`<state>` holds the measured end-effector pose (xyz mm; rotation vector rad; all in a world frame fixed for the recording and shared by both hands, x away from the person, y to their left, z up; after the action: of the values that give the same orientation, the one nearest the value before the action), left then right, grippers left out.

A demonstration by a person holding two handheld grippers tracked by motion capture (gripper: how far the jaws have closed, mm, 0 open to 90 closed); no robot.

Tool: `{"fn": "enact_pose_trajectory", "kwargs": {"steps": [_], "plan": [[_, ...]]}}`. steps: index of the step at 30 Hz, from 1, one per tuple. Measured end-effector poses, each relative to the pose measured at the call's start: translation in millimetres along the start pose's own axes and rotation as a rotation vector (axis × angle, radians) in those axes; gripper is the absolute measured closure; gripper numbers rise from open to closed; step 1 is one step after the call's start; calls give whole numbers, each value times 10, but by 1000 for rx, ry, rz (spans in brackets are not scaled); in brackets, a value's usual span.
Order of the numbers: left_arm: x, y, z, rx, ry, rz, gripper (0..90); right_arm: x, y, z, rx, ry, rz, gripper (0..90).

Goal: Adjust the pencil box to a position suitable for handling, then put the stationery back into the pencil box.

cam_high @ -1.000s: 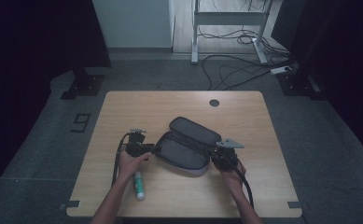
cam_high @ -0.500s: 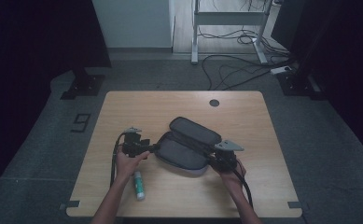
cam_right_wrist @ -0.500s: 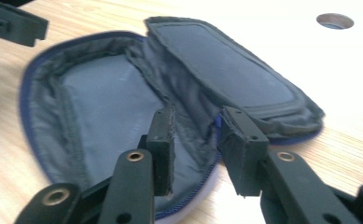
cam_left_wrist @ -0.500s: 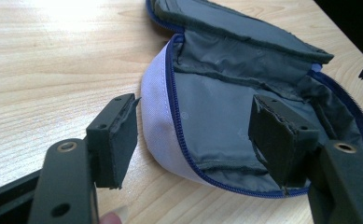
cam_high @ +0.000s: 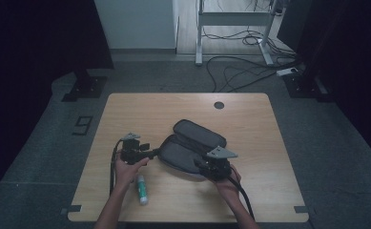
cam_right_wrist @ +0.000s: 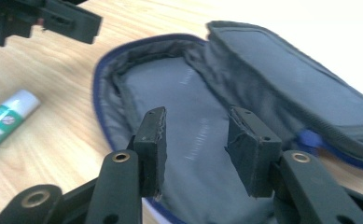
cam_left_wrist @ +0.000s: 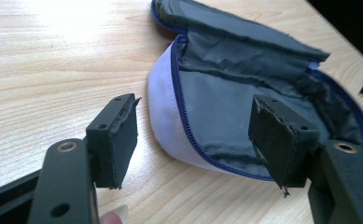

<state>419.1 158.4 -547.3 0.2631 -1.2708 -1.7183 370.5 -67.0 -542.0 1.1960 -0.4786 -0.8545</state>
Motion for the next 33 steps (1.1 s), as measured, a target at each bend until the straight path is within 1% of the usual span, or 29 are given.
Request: {"fn": "enact_pose_trajectory", "kwargs": {"steps": [4, 6, 8, 12, 15, 19, 24, 28, 33], "plan": [[-19, -5, 55, 13, 2, -2, 334, -134, 11, -45, -1, 42, 14, 537], [-42, -24, 88, 16, 9, -1, 334, -197, 26, -61, 0, 62, 18, 529], [-63, -38, 112, 14, 14, 2, 334, -259, 39, -78, 2, 77, 22, 518], [-115, -36, 170, 31, 23, 9, 334, -389, 59, -112, 5, 102, 37, 507], [-147, -21, 202, 39, 32, 7, 334, -470, 77, -139, 15, 115, 49, 506], [-177, -12, 226, 46, 33, 15, 334, -564, 78, -183, 12, 137, 58, 503], [-217, -14, 246, 48, 33, 25, 334, -668, 29, -232, -8, 162, 63, 498], [-237, -24, 248, 44, 28, 40, 334, -730, 12, -254, -12, 169, 68, 497], [-244, -47, 244, 30, 26, 39, 333, -849, -3, -277, -19, 183, 87, 493]]}}
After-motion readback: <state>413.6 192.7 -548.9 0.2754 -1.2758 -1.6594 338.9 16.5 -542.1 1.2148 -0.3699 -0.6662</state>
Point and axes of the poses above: each handheld gripper's, and its own axes: z roughly backward along the jaws, y roughly out of its top, x roughly to its right, the point moved 8 cm from there along -z, roughly forward along the jaws, and after that the axes turned 12 degrees about x, right-handed, at the moved point
